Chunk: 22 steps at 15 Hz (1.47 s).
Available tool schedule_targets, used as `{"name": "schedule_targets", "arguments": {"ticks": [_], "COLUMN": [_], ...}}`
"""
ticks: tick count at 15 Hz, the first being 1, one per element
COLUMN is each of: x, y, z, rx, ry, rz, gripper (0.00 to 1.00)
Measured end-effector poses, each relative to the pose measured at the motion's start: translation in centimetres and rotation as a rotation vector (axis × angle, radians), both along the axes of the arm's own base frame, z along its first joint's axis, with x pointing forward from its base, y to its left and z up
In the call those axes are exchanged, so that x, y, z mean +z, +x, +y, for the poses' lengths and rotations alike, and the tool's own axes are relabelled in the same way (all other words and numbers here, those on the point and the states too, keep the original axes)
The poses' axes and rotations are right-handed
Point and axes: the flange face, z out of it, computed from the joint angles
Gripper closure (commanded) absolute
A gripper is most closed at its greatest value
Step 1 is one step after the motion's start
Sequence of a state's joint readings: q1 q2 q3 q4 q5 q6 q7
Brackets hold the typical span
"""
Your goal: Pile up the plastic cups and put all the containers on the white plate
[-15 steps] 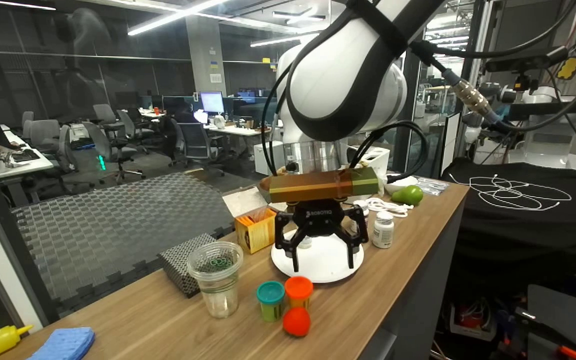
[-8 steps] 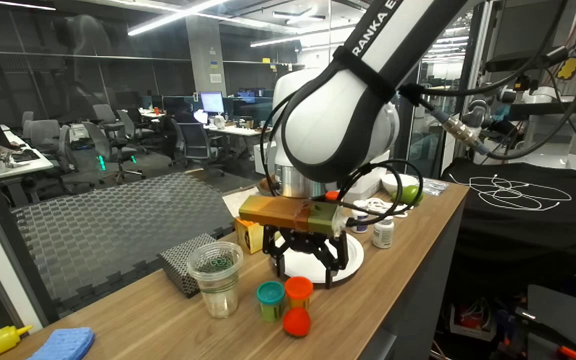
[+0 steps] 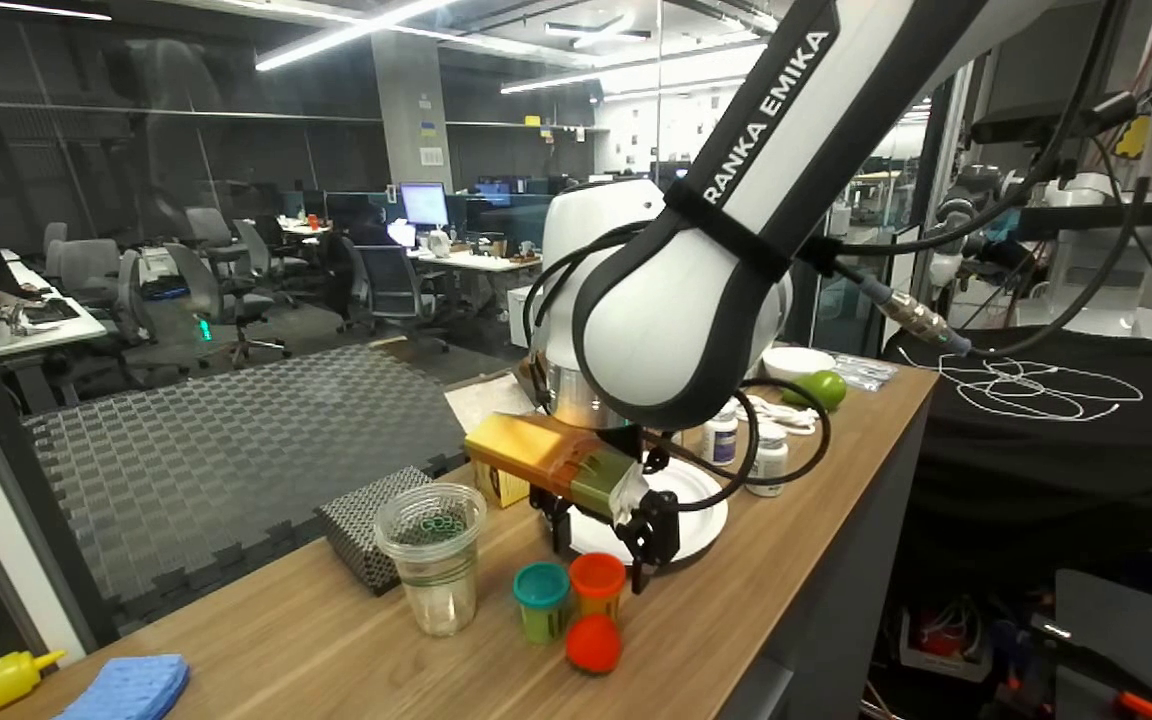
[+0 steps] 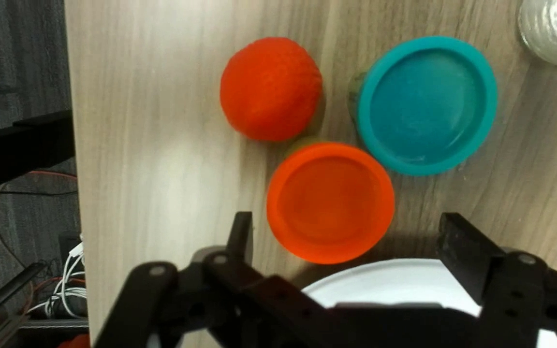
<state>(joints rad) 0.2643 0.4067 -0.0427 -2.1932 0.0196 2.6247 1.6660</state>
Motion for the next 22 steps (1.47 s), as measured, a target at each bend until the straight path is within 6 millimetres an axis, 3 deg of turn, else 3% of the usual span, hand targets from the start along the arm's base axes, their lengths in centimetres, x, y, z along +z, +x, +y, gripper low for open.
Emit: {"name": "schedule_targets", "arguments": {"ticks": [8, 10, 16, 22], "x": [0.4, 0.4, 0.5, 1.3], "y": [-0.1, -0.2, -0.6, -0.7], "z": [1.2, 1.7, 2.7, 1.9], "rx": [0.014, 0.023, 0.043, 0.011], "ry": [0.007, 0.010, 0.004, -0.035], "rz": [-0.017, -0.016, -0.018, -0.039], "gripper": [0.00, 0.26, 0.71, 0.71]}}
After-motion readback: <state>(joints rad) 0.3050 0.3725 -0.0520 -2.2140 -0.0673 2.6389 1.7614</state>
